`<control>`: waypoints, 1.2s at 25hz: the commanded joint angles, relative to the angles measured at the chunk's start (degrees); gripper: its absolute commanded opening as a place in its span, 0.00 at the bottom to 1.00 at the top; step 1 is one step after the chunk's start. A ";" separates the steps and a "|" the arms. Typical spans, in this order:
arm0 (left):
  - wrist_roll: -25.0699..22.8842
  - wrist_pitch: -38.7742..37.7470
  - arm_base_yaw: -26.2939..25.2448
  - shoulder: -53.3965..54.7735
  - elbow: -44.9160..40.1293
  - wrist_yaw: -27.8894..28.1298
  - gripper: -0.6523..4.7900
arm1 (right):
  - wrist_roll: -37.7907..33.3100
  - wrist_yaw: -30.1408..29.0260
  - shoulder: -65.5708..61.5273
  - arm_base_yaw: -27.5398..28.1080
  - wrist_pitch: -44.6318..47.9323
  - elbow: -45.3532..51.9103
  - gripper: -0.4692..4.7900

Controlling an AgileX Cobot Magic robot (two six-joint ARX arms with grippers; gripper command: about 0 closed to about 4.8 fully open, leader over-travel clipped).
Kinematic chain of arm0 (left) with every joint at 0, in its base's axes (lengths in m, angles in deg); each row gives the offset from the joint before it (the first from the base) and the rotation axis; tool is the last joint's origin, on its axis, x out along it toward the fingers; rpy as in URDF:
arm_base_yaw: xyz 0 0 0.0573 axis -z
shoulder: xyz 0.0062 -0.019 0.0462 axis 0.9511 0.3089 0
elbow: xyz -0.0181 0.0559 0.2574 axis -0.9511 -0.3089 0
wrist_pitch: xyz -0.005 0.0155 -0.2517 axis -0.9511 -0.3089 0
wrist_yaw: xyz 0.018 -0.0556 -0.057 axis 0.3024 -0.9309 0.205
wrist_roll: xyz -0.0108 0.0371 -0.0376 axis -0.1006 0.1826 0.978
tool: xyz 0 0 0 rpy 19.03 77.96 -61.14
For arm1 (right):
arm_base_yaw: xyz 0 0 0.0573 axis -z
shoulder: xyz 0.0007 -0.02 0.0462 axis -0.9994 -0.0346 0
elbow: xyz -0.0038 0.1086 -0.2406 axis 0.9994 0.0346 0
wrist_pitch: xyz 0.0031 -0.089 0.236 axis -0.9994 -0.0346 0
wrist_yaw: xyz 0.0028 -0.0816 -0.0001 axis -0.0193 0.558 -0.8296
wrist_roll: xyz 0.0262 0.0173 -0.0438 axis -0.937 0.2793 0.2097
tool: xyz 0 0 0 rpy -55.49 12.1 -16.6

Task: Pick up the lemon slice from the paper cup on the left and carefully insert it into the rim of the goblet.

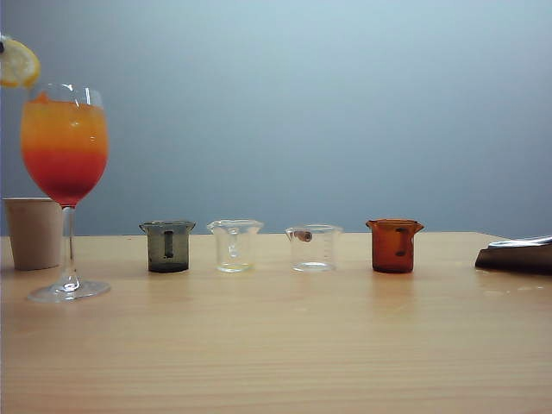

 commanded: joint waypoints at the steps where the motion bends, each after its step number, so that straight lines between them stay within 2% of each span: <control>1: -0.24 0.96 0.00 1.57 0.57 -2.38 0.11 | -0.13 -0.24 0.09 -0.02 -0.02 -0.37 0.08; 9: 0.59 0.72 1.77 6.12 7.06 -6.03 0.11 | -0.11 -0.22 -1.09 0.04 -0.31 -0.37 0.08; 30: -1.46 -1.11 2.16 10.19 7.21 -8.33 0.11 | -0.09 -0.02 -1.42 0.13 -0.26 -0.37 0.08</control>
